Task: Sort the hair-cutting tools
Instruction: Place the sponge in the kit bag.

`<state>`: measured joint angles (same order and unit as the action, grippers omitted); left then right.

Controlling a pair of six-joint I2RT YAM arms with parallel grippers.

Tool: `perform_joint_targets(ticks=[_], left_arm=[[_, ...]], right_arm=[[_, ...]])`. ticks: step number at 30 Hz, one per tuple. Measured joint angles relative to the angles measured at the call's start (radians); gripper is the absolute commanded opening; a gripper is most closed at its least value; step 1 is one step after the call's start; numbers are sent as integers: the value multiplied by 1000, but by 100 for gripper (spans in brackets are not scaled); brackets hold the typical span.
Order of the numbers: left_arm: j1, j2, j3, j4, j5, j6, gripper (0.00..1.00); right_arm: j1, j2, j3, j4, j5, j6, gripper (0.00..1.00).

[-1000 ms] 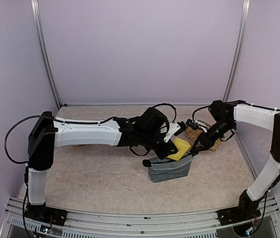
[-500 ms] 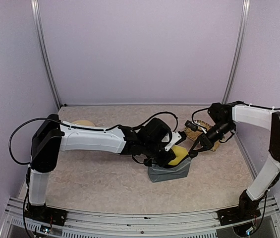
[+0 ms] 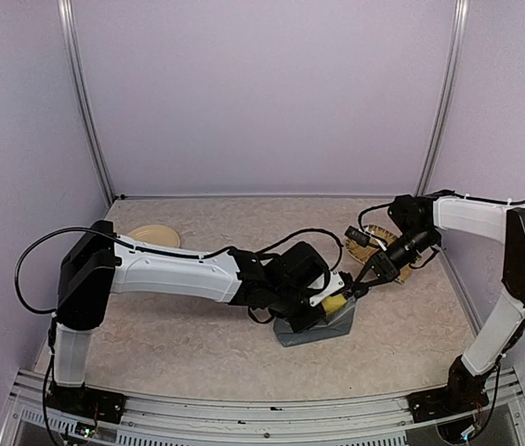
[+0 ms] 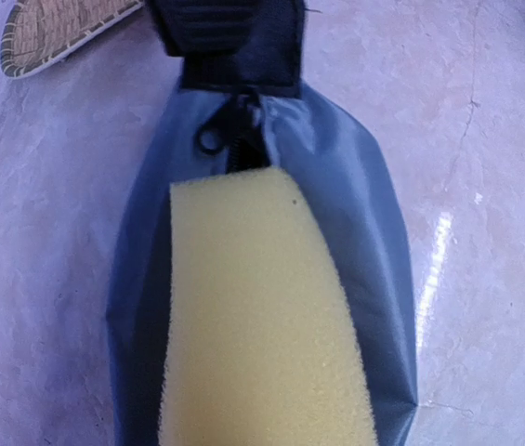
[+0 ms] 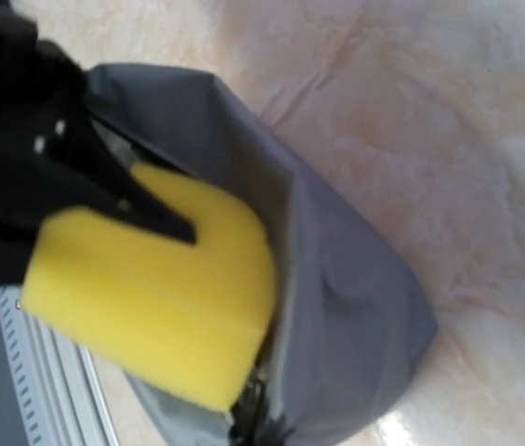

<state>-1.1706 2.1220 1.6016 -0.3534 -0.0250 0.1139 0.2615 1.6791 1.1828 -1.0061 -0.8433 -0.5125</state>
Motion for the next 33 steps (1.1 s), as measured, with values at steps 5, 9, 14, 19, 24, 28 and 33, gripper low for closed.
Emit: perform_joint_targets(ticks=[5, 9, 14, 19, 24, 28, 33], left_arm=[[-37, -4, 9, -77, -19, -4, 0], [-43, 18, 93, -212, -17, -40, 0], [-49, 24, 127, -322, 16, -101, 0], [-52, 24, 164, -456, 81, -154, 0], [-61, 39, 200, -532, 92, -183, 0], [-61, 71, 248, -569, 68, -209, 16], [-57, 73, 251, -560, 56, -231, 32]], right_arm=[[0, 0, 2, -2, -11, -3, 0], [2, -4, 13, -30, -45, -39, 0], [34, -8, 16, -77, -92, -96, 0], [115, -32, 1, -97, -136, -139, 0], [136, -47, -5, -111, -157, -150, 0], [134, -47, -15, -101, -150, -140, 0], [124, -47, -19, -67, -141, -108, 0]])
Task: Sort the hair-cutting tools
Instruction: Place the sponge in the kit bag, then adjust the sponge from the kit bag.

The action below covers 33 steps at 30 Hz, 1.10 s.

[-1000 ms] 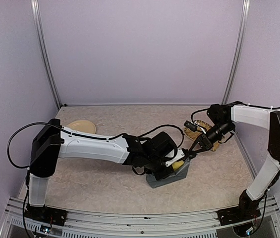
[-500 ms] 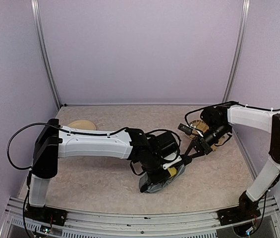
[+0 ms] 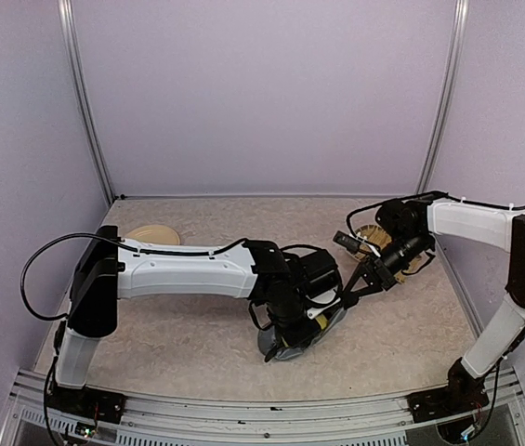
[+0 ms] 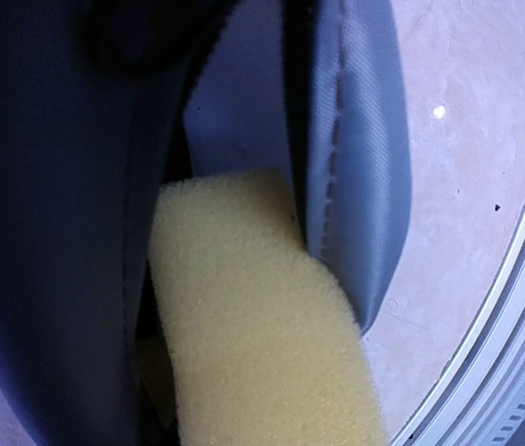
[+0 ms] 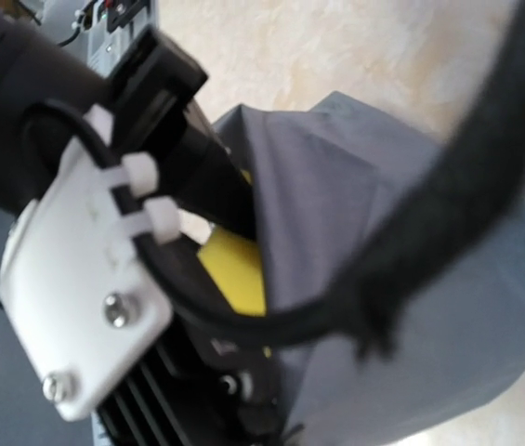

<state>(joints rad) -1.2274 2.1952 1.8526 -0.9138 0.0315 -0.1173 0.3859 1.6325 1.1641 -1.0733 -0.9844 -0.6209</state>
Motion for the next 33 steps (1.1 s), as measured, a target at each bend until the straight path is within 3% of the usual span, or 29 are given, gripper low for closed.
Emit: perform_joint_targets(ticks=[3, 11, 16, 33], left_arm=[[0, -1, 0, 8, -16, -14, 38], [-4, -34, -8, 25, -67, -32, 43], [-5, -81, -26, 24, -94, -40, 46], [3, -177, -126, 138, -114, -35, 51]], right_arm=[[-8, 0, 0, 17, 2, 19, 0], [-50, 32, 12, 15, -15, 39, 0], [-53, 35, 20, 9, -18, 42, 7], [-57, 36, 23, 0, -17, 46, 16]])
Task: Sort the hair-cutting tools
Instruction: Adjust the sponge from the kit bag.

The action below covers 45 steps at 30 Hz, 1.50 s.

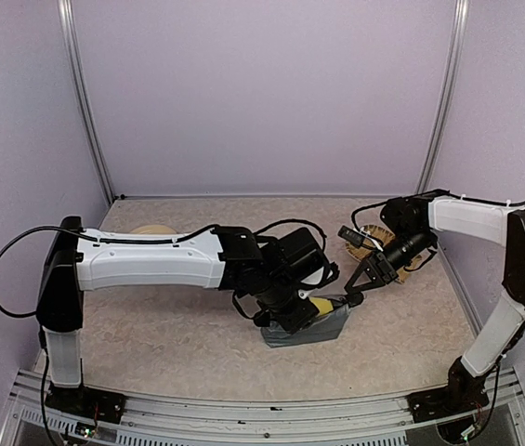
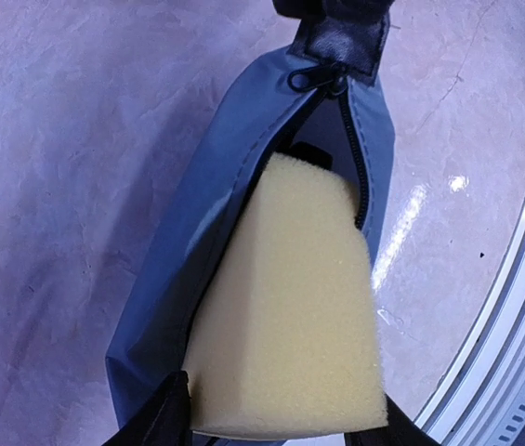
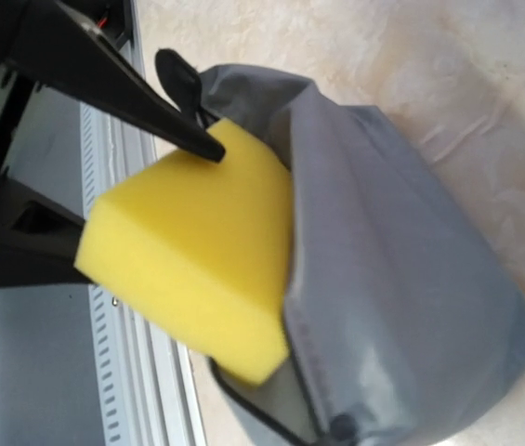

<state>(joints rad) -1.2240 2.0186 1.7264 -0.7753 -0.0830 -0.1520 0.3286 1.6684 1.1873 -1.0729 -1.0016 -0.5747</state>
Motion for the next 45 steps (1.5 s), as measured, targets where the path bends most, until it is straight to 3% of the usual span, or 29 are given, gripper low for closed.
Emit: perform_joint_targets(ticks=[6, 15, 18, 21, 28, 32, 41, 45], left_arm=[[2, -4, 0, 50, 0, 20, 51], [17, -25, -29, 96, -5, 33, 53], [27, -68, -86, 148, -9, 26, 69], [31, -105, -121, 203, -26, 13, 70], [36, -117, -127, 275, -29, -5, 62], [43, -113, -127, 274, -23, -11, 51], [79, -91, -139, 273, 12, -28, 49], [92, -87, -150, 286, 35, -34, 41]], right_arm=[[0, 0, 0, -1, 13, -2, 30], [22, -13, 7, 44, 146, 18, 33], [23, -14, 44, 45, 167, 18, 33], [23, -14, 91, 45, 177, 16, 33], [23, -13, 131, 42, 180, 10, 37], [29, -10, 136, 39, 198, 5, 41], [70, 47, 146, 51, 243, -8, 42], [95, 66, 147, 75, 270, -15, 42]])
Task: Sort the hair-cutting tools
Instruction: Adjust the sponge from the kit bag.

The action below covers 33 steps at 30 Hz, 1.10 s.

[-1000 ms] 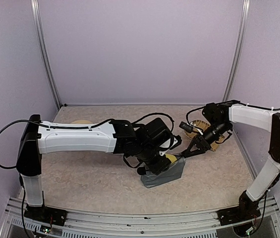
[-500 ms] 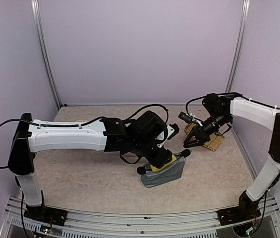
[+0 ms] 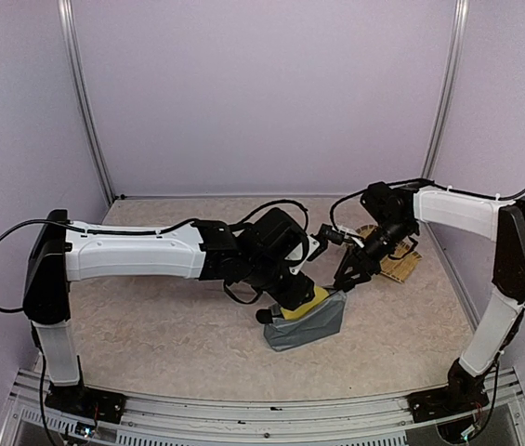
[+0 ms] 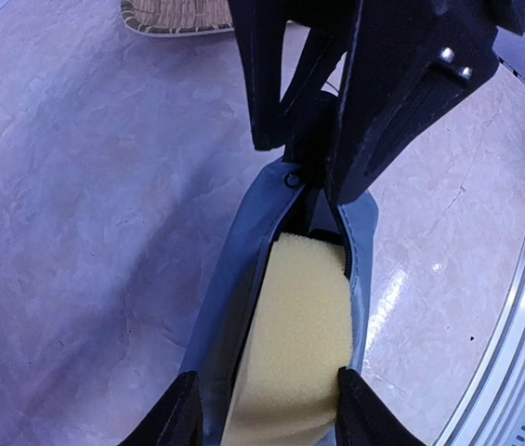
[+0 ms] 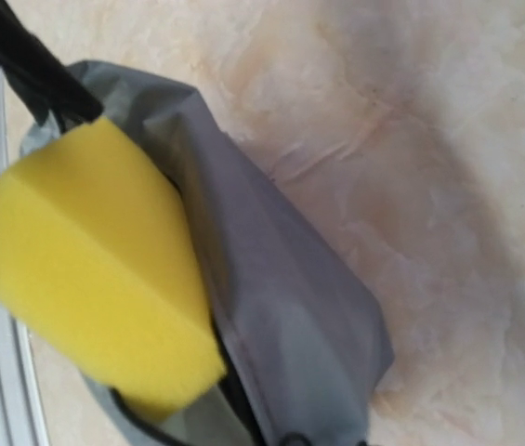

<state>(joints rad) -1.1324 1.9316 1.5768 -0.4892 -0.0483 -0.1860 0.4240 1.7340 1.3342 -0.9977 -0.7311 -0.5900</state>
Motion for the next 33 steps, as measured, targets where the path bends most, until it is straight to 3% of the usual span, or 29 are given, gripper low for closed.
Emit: perform_joint_targets(ticks=[6, 12, 14, 20, 27, 33], left_arm=[[12, 16, -4, 21, 29, -13, 44], [15, 16, -43, 45, 48, -32, 40], [15, 16, -63, 55, 56, -39, 38], [17, 16, -80, 64, 68, -51, 26], [19, 16, -80, 90, 76, -53, 1], [17, 31, -79, 92, 105, -30, 0]], right_arm=[[43, 45, 11, 28, 23, -19, 41], [72, 78, 34, 48, 41, -27, 35], [74, 94, 40, 53, 43, -27, 30], [77, 116, 46, 65, 46, -36, 1], [78, 113, 47, 67, 29, -37, 0], [78, 71, 47, 57, 6, -22, 0]])
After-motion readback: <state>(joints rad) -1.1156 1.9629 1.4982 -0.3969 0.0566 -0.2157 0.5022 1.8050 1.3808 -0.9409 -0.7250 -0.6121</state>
